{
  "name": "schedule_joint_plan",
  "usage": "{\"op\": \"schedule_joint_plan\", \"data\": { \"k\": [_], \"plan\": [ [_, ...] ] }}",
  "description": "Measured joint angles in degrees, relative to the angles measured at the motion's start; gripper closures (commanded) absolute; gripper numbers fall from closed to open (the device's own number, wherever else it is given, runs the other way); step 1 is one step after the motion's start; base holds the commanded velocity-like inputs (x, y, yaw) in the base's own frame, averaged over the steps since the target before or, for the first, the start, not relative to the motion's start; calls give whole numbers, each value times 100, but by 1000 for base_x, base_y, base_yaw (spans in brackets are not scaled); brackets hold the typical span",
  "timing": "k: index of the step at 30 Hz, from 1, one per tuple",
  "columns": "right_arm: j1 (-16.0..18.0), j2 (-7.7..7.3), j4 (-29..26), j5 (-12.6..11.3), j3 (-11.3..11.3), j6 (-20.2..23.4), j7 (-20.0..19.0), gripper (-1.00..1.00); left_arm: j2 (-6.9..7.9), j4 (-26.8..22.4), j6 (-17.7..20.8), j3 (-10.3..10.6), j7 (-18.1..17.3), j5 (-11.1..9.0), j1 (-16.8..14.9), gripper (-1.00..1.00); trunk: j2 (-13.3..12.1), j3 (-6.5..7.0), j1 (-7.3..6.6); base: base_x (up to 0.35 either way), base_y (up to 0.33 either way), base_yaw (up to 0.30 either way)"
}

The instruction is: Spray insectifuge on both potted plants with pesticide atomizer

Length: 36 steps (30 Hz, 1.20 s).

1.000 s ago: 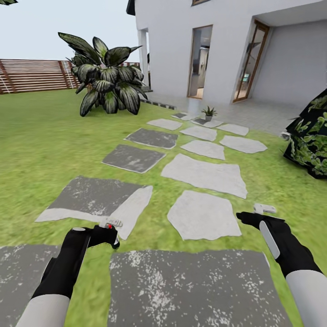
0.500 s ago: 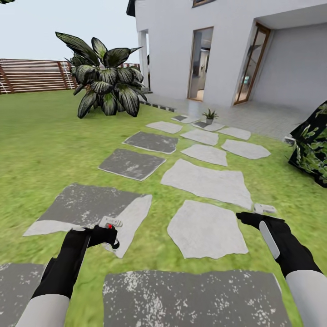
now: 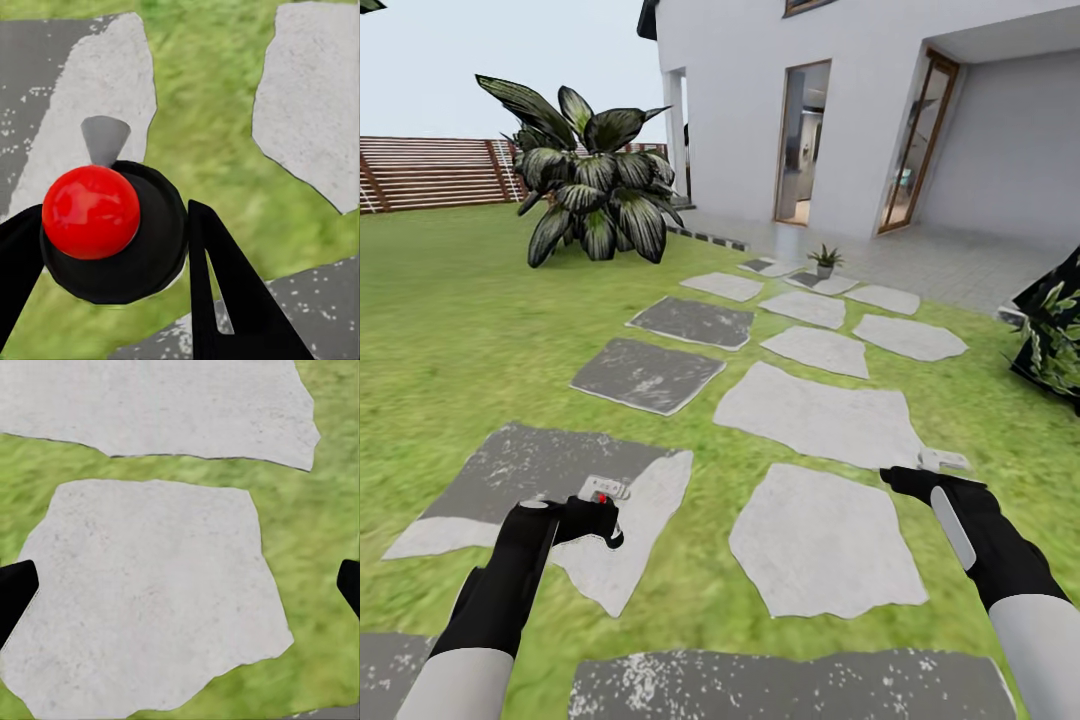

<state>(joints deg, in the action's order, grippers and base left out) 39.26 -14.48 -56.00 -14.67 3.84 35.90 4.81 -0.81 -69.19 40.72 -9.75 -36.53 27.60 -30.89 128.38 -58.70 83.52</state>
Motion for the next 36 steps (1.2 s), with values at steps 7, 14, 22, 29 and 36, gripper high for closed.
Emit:
{"op": "schedule_joint_plan", "data": {
  "k": [7, 14, 22, 29, 36],
  "plan": [
    [0, 0, -3, -1, 0, 0, 5, -100, 0, 0, 2, 0, 0, 0, 0, 100, 0, 0, 0, 346, 0, -15],
    [-1, -1, -9, -1, 0, 0, 5, -100, 8, 1, 1, -1, -1, 0, -1, 100, 0, 0, 0, 346, 0, -183],
    [0, -1, -9, -1, 0, 0, 5, -100, 3, 0, 1, -1, 0, -2, 0, 100, 0, 0, 0, 346, 0, -115],
    [0, 0, -9, 0, 0, 0, 3, -100, 0, 0, -2, 0, -4, -1, 0, 100, 0, 0, 0, 346, 0, -2],
    [0, 0, -8, 1, 0, 0, 5, -100, 0, 0, 2, 0, -4, -1, 0, 100, 0, 0, 0, 346, 0, 0]
  ]
}}
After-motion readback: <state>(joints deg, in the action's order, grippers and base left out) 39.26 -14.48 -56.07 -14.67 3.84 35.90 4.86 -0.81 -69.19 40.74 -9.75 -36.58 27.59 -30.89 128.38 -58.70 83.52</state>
